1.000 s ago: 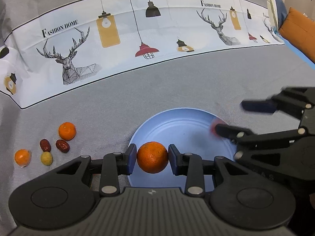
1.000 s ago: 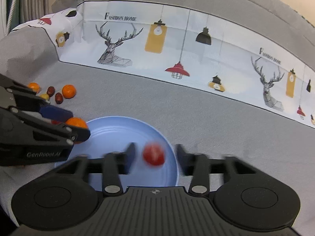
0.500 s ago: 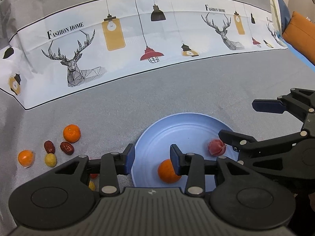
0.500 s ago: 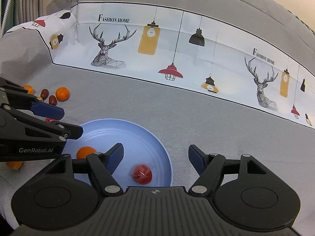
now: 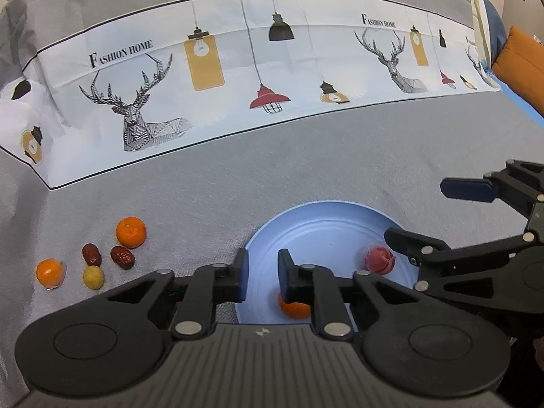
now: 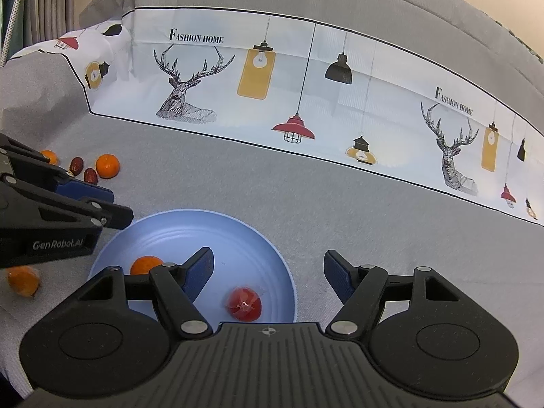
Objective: Organize fruits
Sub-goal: 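Move both grippers back to the remaining fruits beside the plate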
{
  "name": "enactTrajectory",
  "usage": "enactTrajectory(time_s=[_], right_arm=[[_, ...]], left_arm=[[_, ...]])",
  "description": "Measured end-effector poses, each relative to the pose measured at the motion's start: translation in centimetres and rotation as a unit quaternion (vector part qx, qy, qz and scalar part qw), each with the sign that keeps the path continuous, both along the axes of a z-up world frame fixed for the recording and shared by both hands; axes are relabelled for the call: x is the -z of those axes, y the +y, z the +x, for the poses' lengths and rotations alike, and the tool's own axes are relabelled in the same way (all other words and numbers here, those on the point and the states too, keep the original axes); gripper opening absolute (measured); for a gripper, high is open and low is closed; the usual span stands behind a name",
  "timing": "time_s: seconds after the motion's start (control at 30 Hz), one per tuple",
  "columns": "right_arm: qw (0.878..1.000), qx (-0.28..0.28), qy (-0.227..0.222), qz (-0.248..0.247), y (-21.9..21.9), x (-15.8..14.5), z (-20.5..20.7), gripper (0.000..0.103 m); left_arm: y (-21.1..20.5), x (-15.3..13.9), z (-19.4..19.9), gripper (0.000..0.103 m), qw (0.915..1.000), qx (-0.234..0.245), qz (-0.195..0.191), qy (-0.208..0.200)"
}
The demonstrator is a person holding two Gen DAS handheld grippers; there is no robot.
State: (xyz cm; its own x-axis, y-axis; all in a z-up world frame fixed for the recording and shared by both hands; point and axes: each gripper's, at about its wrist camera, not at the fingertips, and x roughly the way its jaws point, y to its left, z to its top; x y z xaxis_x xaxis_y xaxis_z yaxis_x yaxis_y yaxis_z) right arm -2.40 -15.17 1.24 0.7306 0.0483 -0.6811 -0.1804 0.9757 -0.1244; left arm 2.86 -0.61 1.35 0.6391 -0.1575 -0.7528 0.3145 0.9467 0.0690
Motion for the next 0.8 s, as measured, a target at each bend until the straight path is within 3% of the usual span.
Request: enactTrajectory(time_s=[0.3, 0.5, 0.57, 0.73, 0.8], right_arm=[[1.0, -0.001, -0.006, 0.007, -0.1, -0.2, 0.0, 0.073], [1.0, 0.005, -0.011, 0.017, -0.4, -0.5, 0.1, 0.072], [1.0, 0.005, -0.014, 0.021, -0.5, -0.7, 0.1, 0.066], [0.999, -0.003, -0.015, 0.039, -0.3, -0.8, 0.2, 0.036], [0.998, -0.014, -0.019, 0.051, 0.1, -1.0, 0.1, 0.033]], left_arm=[[3.0, -1.8, 1.1, 0.019, 0.9976, -0.057, -0.034, -0.016], [8.5, -3.5, 2.4, 0.019, 0.9828, -0.157, -0.097, -0.01], [10.4, -3.7, 3.0, 0.019, 0.9751, -0.193, -0.109, -0.003], [14.5, -4.0, 3.8, 0.019, 0.9558, -0.261, -0.135, 0.008], [15.5, -4.1, 4.0, 0.019, 0.9513, -0.274, -0.142, 0.01]])
